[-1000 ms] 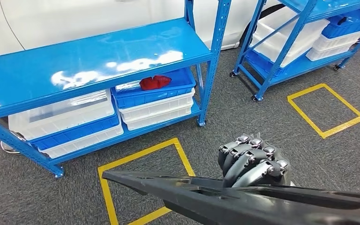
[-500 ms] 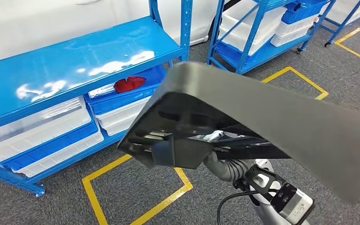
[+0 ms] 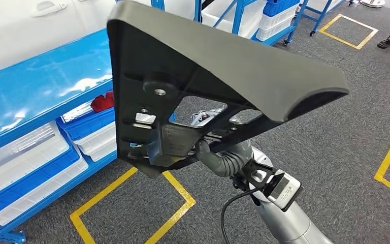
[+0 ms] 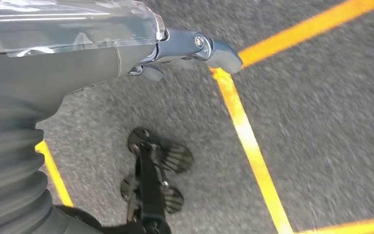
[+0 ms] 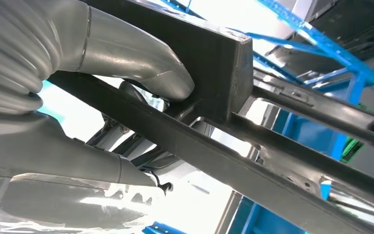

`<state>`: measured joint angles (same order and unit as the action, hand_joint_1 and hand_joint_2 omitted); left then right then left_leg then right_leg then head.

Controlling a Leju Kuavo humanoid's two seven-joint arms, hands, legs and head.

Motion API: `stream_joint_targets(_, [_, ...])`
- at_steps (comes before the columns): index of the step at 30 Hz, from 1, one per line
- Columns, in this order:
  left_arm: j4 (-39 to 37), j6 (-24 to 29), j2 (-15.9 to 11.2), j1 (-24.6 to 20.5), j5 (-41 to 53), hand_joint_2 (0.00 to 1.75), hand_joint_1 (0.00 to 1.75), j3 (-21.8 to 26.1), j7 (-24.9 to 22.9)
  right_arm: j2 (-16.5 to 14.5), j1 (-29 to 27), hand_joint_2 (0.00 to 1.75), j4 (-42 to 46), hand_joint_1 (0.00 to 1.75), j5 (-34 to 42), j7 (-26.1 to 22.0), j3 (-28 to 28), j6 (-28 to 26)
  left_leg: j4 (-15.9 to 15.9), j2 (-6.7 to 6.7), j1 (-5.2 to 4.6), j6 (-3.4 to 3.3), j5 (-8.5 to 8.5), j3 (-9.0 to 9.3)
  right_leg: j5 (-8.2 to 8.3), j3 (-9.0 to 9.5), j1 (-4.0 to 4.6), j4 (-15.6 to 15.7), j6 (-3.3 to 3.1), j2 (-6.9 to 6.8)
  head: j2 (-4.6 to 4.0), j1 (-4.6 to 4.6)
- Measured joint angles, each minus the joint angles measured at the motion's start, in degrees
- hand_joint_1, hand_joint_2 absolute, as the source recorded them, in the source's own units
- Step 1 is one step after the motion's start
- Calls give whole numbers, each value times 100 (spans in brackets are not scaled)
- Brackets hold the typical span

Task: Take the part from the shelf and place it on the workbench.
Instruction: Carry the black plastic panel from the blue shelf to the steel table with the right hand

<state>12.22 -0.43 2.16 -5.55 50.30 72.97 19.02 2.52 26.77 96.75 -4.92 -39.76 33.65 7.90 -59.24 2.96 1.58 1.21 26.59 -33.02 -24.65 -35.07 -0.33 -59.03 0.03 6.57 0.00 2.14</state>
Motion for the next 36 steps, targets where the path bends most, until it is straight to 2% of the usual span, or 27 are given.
stream_joint_targets(1, [0,15,-13,1,7,175,0,12,-33,-10,7,175,-32,175,21,0,-16,-10,4,-53,3,-41,-18,-4,10,-15,-5,7,34,27,0,0])
stream_joint_targets(2, [1,18,-26,1,16,175,0,20,-45,-8,17,175,-56,175,57,-3,-47,-17,19,-102,3,-82,-33,1,-3,-30,-6,-12,65,-34,0,-1])
stream_joint_targets(3, [1,14,-34,4,25,175,0,26,-49,-7,40,175,-78,175,104,-4,-89,-20,38,-158,5,-125,-44,8,-64,-78,-4,-109,96,-160,0,-1])
stream_joint_targets(5, [2,3,-45,23,35,175,0,34,-48,-4,109,175,-123,175,218,-5,-211,-2,62,-289,2,-186,-49,15,-346,-347,-6,-652,148,-480,0,-2])
stream_joint_targets(7, [2,12,-49,43,38,175,0,43,-72,-1,147,175,-175,175,319,-4,-348,20,62,-429,-16,-208,-38,11,-640,-738,-29,-1397,185,-595,0,-2])
stream_joint_targets(8, [2,20,-49,45,36,175,0,46,-97,1,146,175,-201,175,354,-4,-417,24,62,-502,-22,-210,-31,13,-671,-850,-36,-1595,191,-608,0,-2])
stream_joint_targets(9, [2,28,-48,43,34,175,0,49,-130,3,137,175,-220,175,375,-4,-482,20,62,-574,-26,-208,-23,19,-587,-843,-39,-1561,186,-623,0,-2])
stream_joint_targets(10, [2,30,-45,39,42,175,0,51,-162,4,119,175,-225,175,382,-4,-546,10,62,-641,-30,-201,-13,33,-421,-716,-34,-1304,168,-663,0,-2])
stream_joint_targets(11, [2,25,-39,36,56,175,0,51,-188,5,83,175,-207,175,375,-4,-608,-8,62,-702,-35,-192,1,53,-219,-498,-15,-889,131,-776,0,-2])
stream_joint_targets(12, [1,13,-30,35,81,175,0,50,-207,7,29,175,-165,175,357,-5,-670,-33,61,-758,-48,-173,20,75,-80,-284,29,-479,77,-949,0,-2])
stream_joint_targets(14, [1,-17,-10,39,127,175,0,49,-227,10,-111,175,-39,175,311,-7,-779,-73,67,-862,-68,-123,55,114,25,-52,112,-6,-22,-1174,0,-2])
stream_joint_targets(15, [1,-26,-2,41,150,175,0,48,-235,19,-188,175,32,175,298,-9,-832,-76,82,-924,-75,-91,68,133,5,-49,139,35,-57,-1169,0,-2])
stream_joint_targets(17, [1,-15,8,33,177,175,0,43,-250,43,-337,175,161,175,291,-9,-936,-41,114,-1022,-77,-30,98,186,39,-32,122,95,-111,-994,0,-1])
stream_joint_targets(18, [1,-1,11,28,187,175,0,41,-255,53,-397,175,224,175,292,-11,-990,-9,63,-951,-72,-6,156,185,64,-1,100,145,-144,-914,0,-1])
stream_joint_targets(19, [2,15,11,28,188,175,0,40,-263,57,-436,175,277,175,292,-10,-1033,23,-106,-815,-66,9,268,125,91,31,78,195,-176,-834,0,0])
stream_joint_targets(21, [2,40,8,48,193,175,0,40,-286,59,-509,175,356,175,285,-10,-1097,83,-775,-478,-48,24,605,-191,111,63,61,238,-223,-667,0,1])
stream_joint_targets(22, [2,50,5,62,198,175,0,40,-301,58,-553,175,383,175,274,-8,-1119,105,-1149,-394,-45,31,746,-389,109,64,66,234,-236,-579,0,1])
stream_joint_targets(23, [2,56,3,72,206,175,0,40,-317,58,-605,175,405,175,259,-8,-1143,123,-1403,-355,-44,38,802,-542,101,66,71,223,-242,-488,0,1])
stream_joint_targets(24, [2,60,2,77,221,175,0,40,-332,58,-654,175,430,175,244,-9,-1168,138,-1464,-339,-44,42,744,-610,90,68,74,206,-241,-395,0,1])
stream_joint_targets(25, [2,63,2,77,235,175,0,39,-346,58,-694,175,454,175,228,-9,-1190,148,-1283,-325,-42,40,568,-563,74,75,73,183,-233,-303,0,1])
stream_joint_targets(26, [2,72,2,74,256,175,0,37,-358,57,-730,175,480,175,211,-9,-1211,156,-925,-281,-37,35,325,-426,53,83,69,153,-219,-216,0,1])
stream_joint_targets(28, [2,108,0,67,304,175,0,32,-377,56,-803,175,542,175,175,-9,-1251,165,-204,-26,-19,14,-4,-121,8,68,56,84,-172,-64,0,1])
stream_joint_targets(30, [2,140,-3,62,338,175,0,26,-391,56,-884,175,603,175,155,-9,-1290,167,43,132,-29,-24,-41,-16,-3,19,29,50,-102,57,0,1])
stream_joint_targets(32, [2,146,-4,48,349,175,0,12,-395,58,-987,175,678,175,150,-9,-1341,168,81,29,-36,-83,-62,2,12,-5,11,62,-24,165,0,1])
stream_joint_targets(33, [2,143,-5,37,357,175,0,1,-393,63,-1034,175,722,175,150,-11,-1369,168,113,-33,-26,-122,-75,26,-12,-17,17,33,7,114,0,1])
stream_joint_targets(34, [2,137,-6,30,363,175,0,-9,-391,69,-1064,175,760,175,151,-11,-1391,167,149,-105,-15,-161,-87,53,-88,-71,27,-87,35,-14,0,-1])
stream_joint_targets(36, [2,114,-8,32,377,175,0,-23,-389,82,-1095,175,804,175,158,-11,-1417,168,188,-258,-24,-215,-85,93,-404,-380,23,-710,88,-405,0,-3])
